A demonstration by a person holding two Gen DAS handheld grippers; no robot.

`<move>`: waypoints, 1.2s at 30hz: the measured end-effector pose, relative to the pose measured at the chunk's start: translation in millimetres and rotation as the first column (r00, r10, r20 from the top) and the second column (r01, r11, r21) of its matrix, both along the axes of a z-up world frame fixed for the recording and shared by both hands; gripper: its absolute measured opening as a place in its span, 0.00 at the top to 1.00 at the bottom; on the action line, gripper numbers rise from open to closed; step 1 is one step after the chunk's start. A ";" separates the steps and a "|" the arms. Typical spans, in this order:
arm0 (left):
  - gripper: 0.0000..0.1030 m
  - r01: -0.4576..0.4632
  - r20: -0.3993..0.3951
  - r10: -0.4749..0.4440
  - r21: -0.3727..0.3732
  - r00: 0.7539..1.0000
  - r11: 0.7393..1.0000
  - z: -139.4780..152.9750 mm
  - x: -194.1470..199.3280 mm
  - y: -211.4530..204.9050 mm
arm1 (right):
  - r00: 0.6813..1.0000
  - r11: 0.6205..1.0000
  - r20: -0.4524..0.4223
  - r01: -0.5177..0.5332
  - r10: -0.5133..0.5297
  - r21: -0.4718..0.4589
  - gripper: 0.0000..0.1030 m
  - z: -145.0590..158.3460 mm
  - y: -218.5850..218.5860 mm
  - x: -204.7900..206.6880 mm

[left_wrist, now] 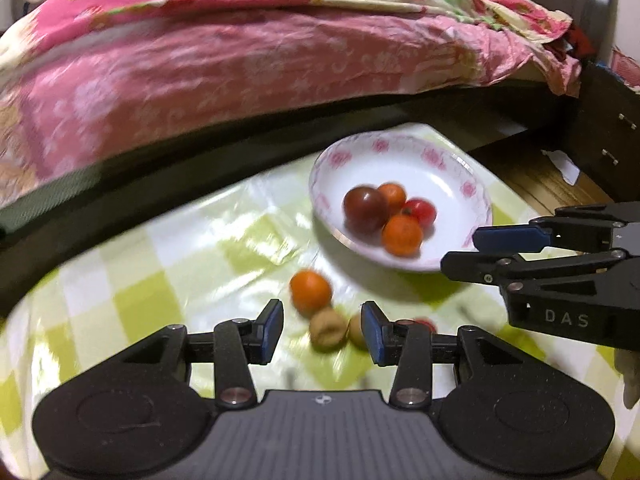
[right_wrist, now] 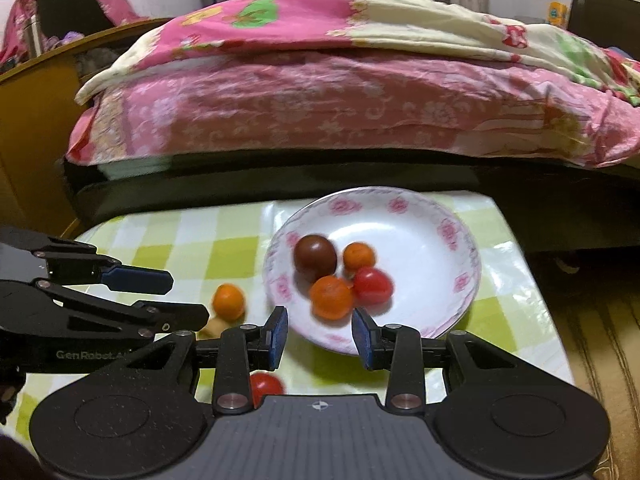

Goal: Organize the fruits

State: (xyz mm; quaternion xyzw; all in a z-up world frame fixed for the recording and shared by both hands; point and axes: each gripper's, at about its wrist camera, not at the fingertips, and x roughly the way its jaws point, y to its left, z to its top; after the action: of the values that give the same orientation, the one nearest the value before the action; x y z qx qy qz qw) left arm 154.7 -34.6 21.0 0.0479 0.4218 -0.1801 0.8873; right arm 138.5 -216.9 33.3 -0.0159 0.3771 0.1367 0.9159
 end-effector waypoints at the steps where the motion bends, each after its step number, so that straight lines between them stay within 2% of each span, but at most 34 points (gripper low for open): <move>1: 0.51 -0.007 -0.011 0.007 -0.009 1.000 1.000 -1.3 -3.4 3.8 | 1.000 1.000 -0.005 -0.009 0.009 0.001 0.69 -0.6 2.0 -2.8; 3: 0.51 -0.003 -0.034 0.003 -0.017 0.999 1.000 -4.8 -6.7 7.8 | 0.999 0.999 -0.021 -0.034 0.034 0.006 0.68 -2.5 6.2 -8.1; 12: 0.51 0.071 -0.040 -0.071 0.008 0.997 0.997 -12.4 -9.0 4.9 | 0.990 0.994 -0.093 -0.108 0.106 -0.012 0.66 -22.6 21.4 -9.9; 21: 0.51 0.063 -0.071 -0.062 0.007 0.996 0.998 -20.5 -5.7 13.0 | 0.982 0.992 -0.145 -0.123 0.119 -0.015 0.65 -41.3 29.0 -4.5; 27: 0.51 0.062 -0.078 -0.061 0.008 0.995 0.998 -23.7 -4.6 15.1 | 0.981 0.990 -0.146 -0.135 0.128 -0.033 0.63 -47.5 35.5 -0.8; 32: 0.51 0.071 -0.065 -0.070 0.011 0.995 0.997 -25.3 0.9 9.5 | 0.982 0.988 -0.143 -0.139 0.127 -0.075 0.73 -46.9 38.0 -2.7; 36: 0.51 0.081 -0.048 -0.079 0.020 0.996 0.997 -28.1 6.3 3.2 | 0.981 0.990 -0.157 -0.123 0.112 -0.065 0.74 -44.6 32.7 -3.4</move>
State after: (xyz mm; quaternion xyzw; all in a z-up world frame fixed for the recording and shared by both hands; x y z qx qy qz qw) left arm 161.0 -31.4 -7.1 0.0701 0.4421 -0.2120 0.8687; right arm 135.0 -184.2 -11.4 -0.0617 0.4494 0.1772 0.8734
